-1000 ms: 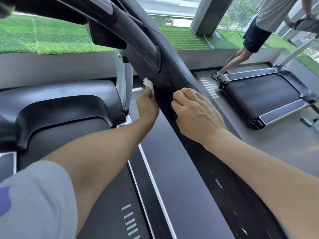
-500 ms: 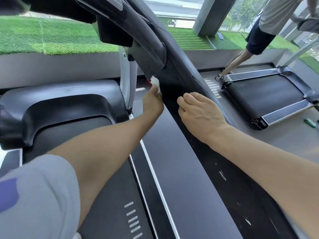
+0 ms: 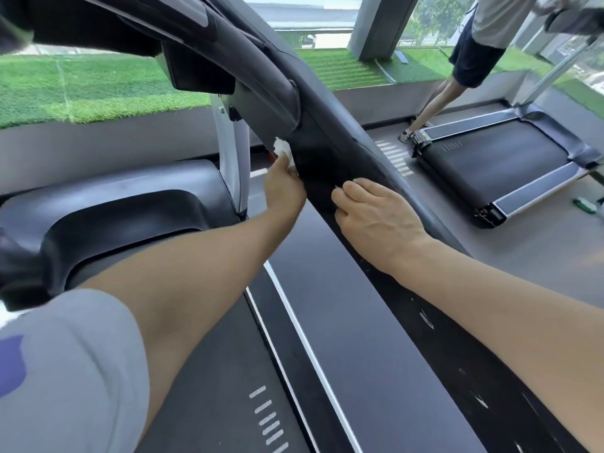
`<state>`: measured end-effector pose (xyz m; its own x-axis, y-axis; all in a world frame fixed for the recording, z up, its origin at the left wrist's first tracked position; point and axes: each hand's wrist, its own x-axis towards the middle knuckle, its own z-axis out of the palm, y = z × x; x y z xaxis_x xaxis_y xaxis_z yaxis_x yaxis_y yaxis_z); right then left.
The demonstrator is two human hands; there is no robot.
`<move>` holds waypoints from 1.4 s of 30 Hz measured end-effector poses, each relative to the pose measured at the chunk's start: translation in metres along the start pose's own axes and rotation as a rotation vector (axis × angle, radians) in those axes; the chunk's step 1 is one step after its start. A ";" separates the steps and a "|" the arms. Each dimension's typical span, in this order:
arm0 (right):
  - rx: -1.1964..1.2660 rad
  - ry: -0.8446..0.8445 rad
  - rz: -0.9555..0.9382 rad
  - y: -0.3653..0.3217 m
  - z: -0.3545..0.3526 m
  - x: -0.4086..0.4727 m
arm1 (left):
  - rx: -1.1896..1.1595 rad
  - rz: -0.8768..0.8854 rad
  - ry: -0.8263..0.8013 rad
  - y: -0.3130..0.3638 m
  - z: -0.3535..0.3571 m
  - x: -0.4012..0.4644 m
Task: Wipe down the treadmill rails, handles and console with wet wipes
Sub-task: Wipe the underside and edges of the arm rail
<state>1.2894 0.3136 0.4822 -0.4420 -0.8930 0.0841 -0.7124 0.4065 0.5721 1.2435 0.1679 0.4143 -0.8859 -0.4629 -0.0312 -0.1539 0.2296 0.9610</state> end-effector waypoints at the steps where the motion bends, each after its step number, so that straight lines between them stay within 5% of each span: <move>1: 0.017 -0.010 0.002 -0.001 -0.001 0.000 | -0.015 0.005 0.022 0.003 0.000 0.002; 15: 0.046 -0.058 0.138 -0.015 -0.034 -0.039 | -0.102 0.337 -0.110 0.023 0.001 -0.079; 28: 0.120 -0.008 0.110 -0.034 -0.047 -0.117 | -0.065 0.285 -0.122 0.026 0.024 -0.187; 34: 0.084 0.001 0.168 -0.038 -0.040 -0.114 | 0.055 0.236 0.079 0.050 0.018 -0.119; 38: 0.084 0.004 0.168 -0.036 -0.034 -0.102 | 0.128 0.175 0.057 0.054 0.003 -0.075; 42: 0.110 -0.023 0.189 -0.036 -0.032 -0.093 | 0.072 0.213 -0.056 0.035 0.007 -0.134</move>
<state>1.3730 0.3761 0.4798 -0.5853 -0.7945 0.1619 -0.6702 0.5864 0.4550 1.3533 0.2443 0.4504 -0.9243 -0.3498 0.1527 0.0099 0.3780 0.9258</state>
